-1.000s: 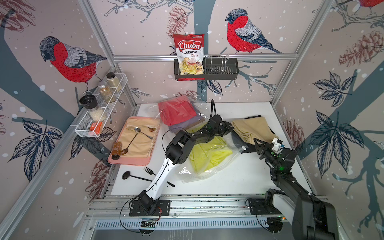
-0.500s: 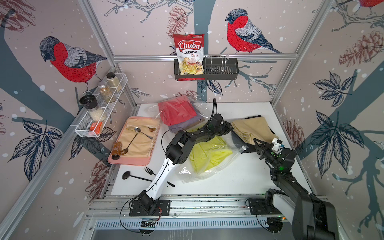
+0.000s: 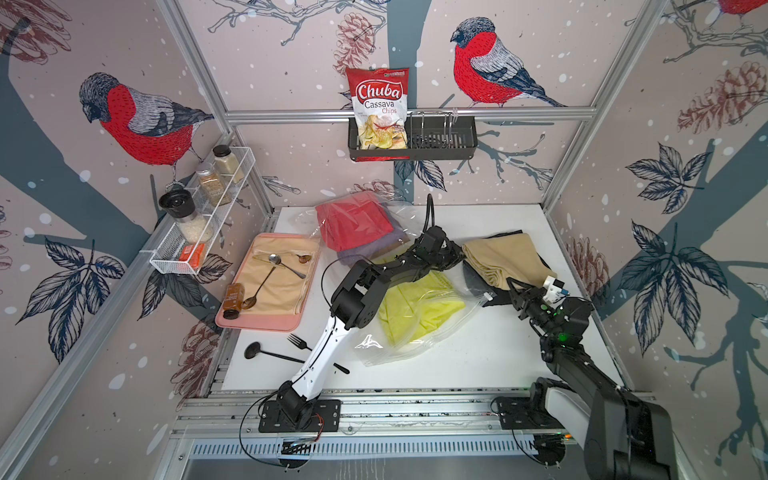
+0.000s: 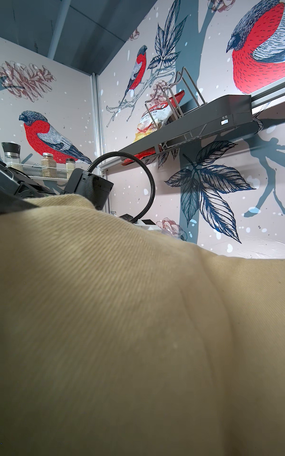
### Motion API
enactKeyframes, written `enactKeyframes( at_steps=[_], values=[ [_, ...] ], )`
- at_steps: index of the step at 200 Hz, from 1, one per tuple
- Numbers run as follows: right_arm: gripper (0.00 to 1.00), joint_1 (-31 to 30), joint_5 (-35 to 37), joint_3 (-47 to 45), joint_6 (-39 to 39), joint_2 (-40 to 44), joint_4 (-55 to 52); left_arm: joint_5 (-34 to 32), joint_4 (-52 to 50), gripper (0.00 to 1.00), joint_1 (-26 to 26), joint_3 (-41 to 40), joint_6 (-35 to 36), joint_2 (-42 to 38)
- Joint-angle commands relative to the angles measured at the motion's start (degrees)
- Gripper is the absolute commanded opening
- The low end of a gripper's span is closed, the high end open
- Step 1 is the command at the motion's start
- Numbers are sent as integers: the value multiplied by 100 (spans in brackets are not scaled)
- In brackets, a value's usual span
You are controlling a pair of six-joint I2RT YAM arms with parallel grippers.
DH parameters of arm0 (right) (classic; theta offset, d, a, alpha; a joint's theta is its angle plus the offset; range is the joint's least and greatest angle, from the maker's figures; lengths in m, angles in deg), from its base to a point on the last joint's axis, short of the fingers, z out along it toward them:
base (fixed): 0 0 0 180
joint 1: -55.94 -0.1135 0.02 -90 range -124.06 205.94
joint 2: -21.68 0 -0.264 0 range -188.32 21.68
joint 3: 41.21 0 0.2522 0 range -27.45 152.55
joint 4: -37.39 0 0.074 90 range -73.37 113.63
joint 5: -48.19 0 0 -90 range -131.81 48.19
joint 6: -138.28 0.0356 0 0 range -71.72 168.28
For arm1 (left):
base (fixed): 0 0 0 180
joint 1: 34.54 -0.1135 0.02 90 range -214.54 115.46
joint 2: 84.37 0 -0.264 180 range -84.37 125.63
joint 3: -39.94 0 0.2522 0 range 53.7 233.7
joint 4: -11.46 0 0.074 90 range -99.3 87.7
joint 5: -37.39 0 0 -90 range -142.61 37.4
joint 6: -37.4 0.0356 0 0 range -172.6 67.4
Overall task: Take the trousers out of the vacuum bag
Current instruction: Place the trousers at the center of the board.
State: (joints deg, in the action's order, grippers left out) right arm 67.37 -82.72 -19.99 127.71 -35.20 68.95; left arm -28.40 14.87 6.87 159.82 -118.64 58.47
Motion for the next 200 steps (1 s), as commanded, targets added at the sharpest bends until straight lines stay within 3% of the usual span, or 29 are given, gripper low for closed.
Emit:
enactKeyframes(
  at_steps=[1, 61, 119, 141, 163, 200],
  values=[
    [14, 9, -6, 2, -74, 10, 217, 54, 30, 27, 8, 36, 12, -90],
    [14, 5, 1, -9, -82, -7, 239, 149, 181, 26, 24, 40, -131, -67],
    [14, 9, 6, -21, -104, -46, 223, 153, -69, 10, 25, 131, 73, -130],
    [14, 5, 10, -20, -104, -43, 223, 179, -148, 9, 8, 163, 141, -125],
    [14, 8, 6, -6, -105, -33, 214, 202, -220, 23, -18, 160, 222, -133],
    [14, 7, 12, 22, -104, -59, 205, 247, -215, 28, -55, 169, 233, -135]
  ],
)
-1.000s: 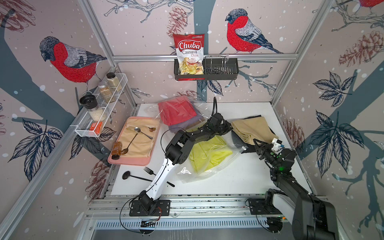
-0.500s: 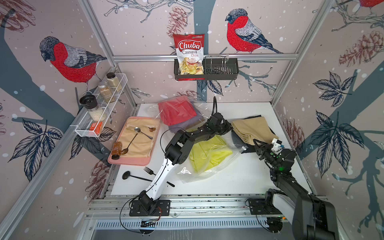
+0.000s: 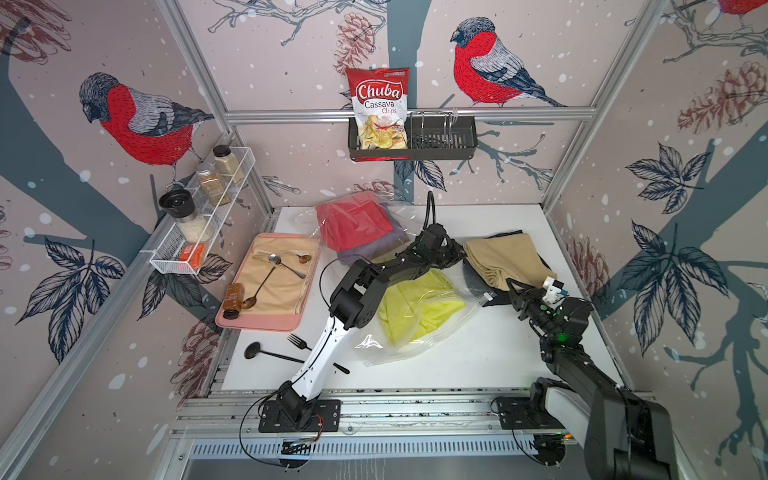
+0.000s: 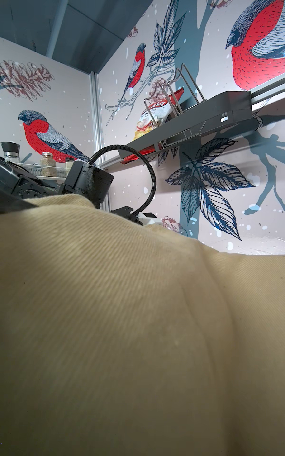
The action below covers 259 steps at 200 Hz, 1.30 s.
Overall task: Take the trousers out of the vacuum bag
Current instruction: Place the trousers at the center of the board.
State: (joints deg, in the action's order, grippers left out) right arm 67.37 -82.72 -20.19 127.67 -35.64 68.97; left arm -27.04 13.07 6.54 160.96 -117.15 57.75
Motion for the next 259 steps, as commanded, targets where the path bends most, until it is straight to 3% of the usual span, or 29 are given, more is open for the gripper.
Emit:
enactKeyframes(
  at_steps=[1, 48, 100, 132, 203, 259],
  values=[
    [14, 8, 8, 40, -100, -16, 203, 109, -40, 28, -22, 57, 84, -58],
    [14, 5, 8, 57, -108, -23, 186, 191, -96, 41, -12, 46, 144, -135],
    [14, 9, 7, 60, -104, -69, 234, 351, -284, 41, -3, 248, 249, -137],
    [14, 9, -5, 52, -90, -69, 257, 451, -360, 31, 10, 349, 292, -110],
    [14, 1, -85, -102, -19, 39, 309, 295, -71, 32, -222, -978, 505, -944],
    [16, -38, 168, -299, -1061, 438, -1344, 394, -391, 38, -276, -763, 783, -982]
  ],
)
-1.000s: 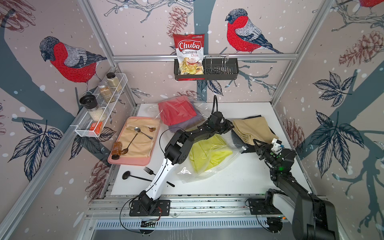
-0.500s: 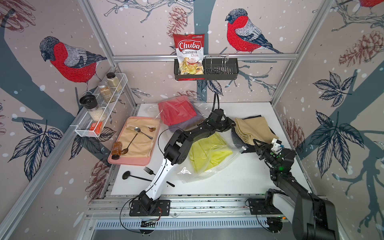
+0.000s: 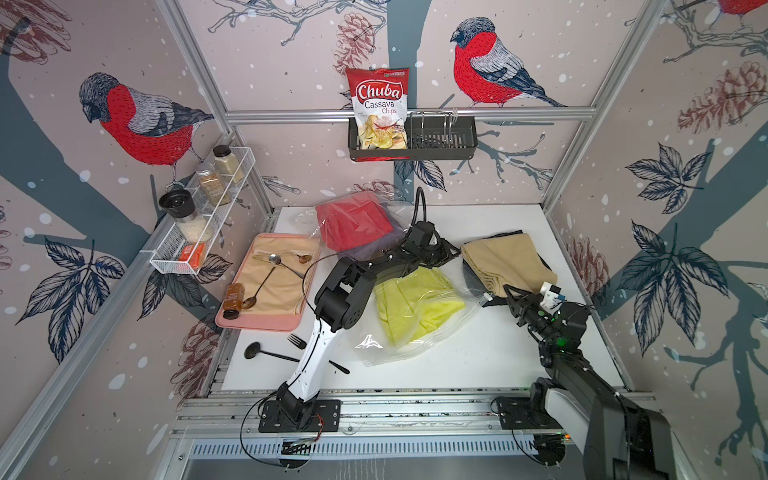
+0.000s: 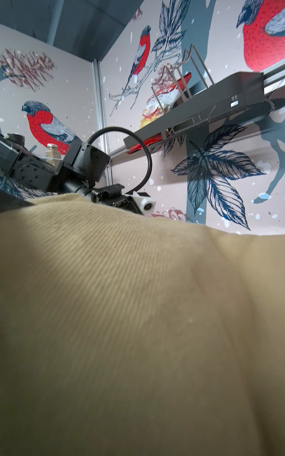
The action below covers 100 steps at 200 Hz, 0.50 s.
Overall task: Take the trousers out of the vacuum bag
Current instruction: Place the trousers at the center of the board.
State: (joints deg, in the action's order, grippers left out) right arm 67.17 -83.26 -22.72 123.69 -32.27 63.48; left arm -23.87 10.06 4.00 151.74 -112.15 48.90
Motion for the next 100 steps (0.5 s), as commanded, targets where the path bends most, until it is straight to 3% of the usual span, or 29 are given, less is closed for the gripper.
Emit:
enactKeyframes(
  at_steps=[1, 41, 70, 100],
  values=[
    [16, -17, 233, -48, -679, 107, -817, 74, -109, 38, -22, 166, 297, -98],
    [21, -23, 576, 158, -1483, 74, -1879, 132, -749, 45, 21, 542, 893, -273],
    [47, 3, 469, 459, -1878, -15, -2373, 159, -1474, 51, 197, 1146, 1455, -183],
    [64, 119, 972, 822, -2472, 488, -3513, 193, -2149, 51, 396, 1833, 1769, 210]
  ],
)
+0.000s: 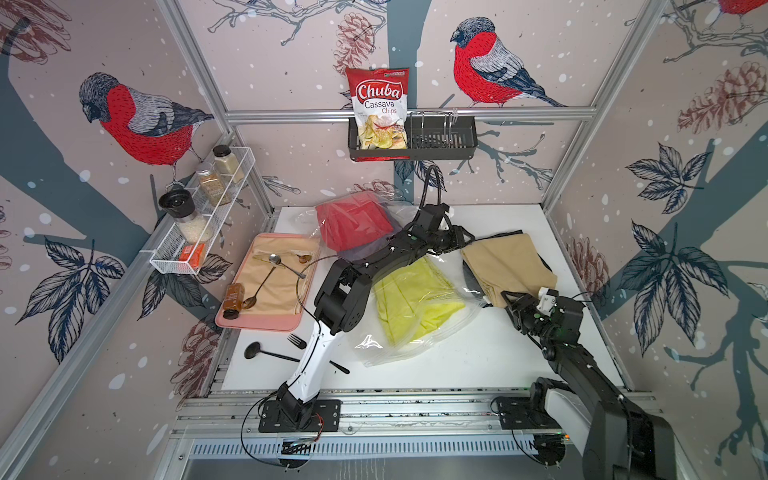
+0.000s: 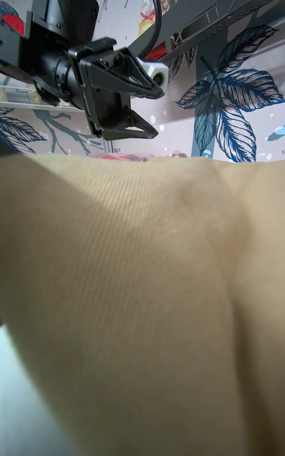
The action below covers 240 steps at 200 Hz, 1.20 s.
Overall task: Take the trousers out of the vacuum bag
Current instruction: Place the trousers at the center of the board.
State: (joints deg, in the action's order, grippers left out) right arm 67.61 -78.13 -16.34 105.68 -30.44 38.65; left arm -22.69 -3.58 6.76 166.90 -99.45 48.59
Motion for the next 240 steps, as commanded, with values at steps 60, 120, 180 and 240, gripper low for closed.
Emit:
enactKeyframes(
  at_steps=[60, 120, 180, 240],
  values=[
    [75, 847, 1030, 637, -1678, 1022, -2533, -310, -1389, 49, 201, 431, 777, 380],
    [77, 1303, 723, 721, -1556, 710, -2015, -162, -957, 49, 117, 1346, 455, 1320],
    [77, 1416, 112, 1134, -1494, -1044, -840, -320, -1110, 49, -85, 2168, 386, 1724],
    [74, 1621, 239, 1631, -1478, -2464, -4, -105, -1128, 56, -89, 892, 931, 479]
  ],
)
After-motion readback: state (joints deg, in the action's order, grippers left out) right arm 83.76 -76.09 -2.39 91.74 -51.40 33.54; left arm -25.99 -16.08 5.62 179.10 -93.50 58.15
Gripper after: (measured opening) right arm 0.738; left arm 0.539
